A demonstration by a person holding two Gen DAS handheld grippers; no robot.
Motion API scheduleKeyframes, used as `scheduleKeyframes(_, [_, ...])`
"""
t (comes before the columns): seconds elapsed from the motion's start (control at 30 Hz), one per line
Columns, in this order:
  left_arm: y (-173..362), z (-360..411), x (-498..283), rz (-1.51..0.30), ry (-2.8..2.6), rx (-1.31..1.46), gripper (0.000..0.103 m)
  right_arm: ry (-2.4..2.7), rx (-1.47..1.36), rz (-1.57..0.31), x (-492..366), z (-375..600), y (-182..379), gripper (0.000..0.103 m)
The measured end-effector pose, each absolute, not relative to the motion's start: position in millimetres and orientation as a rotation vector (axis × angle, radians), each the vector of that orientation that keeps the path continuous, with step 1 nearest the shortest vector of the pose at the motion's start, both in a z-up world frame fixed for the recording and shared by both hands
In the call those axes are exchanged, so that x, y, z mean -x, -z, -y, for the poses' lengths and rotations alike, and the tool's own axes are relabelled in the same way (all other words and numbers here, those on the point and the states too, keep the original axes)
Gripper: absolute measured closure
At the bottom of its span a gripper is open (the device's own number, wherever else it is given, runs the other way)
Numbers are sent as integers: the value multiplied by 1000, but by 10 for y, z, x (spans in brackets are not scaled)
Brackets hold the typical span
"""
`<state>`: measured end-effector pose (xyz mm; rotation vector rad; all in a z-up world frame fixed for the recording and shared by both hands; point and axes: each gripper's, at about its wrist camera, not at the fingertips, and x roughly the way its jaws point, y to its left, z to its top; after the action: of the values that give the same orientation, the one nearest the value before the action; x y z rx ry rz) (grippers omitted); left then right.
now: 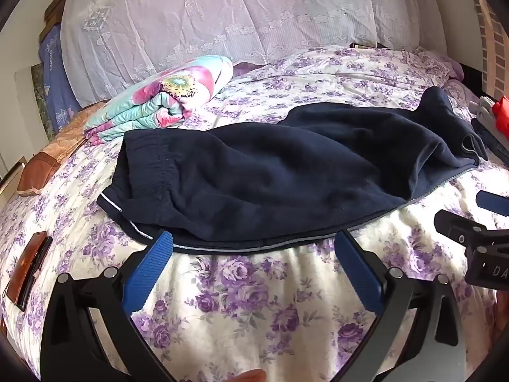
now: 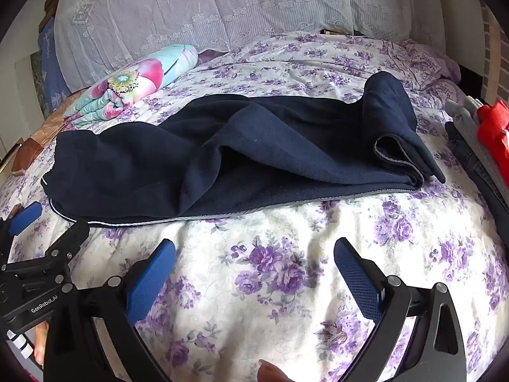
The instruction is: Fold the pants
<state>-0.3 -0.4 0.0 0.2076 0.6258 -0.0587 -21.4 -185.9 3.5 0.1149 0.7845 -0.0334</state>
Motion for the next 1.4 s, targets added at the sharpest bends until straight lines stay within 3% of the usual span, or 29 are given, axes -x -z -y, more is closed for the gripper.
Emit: scheduleKeyframes(1.4, [36,-38,-42,-667,65,-167,4,29,-170,-827,159,1949,38,3])
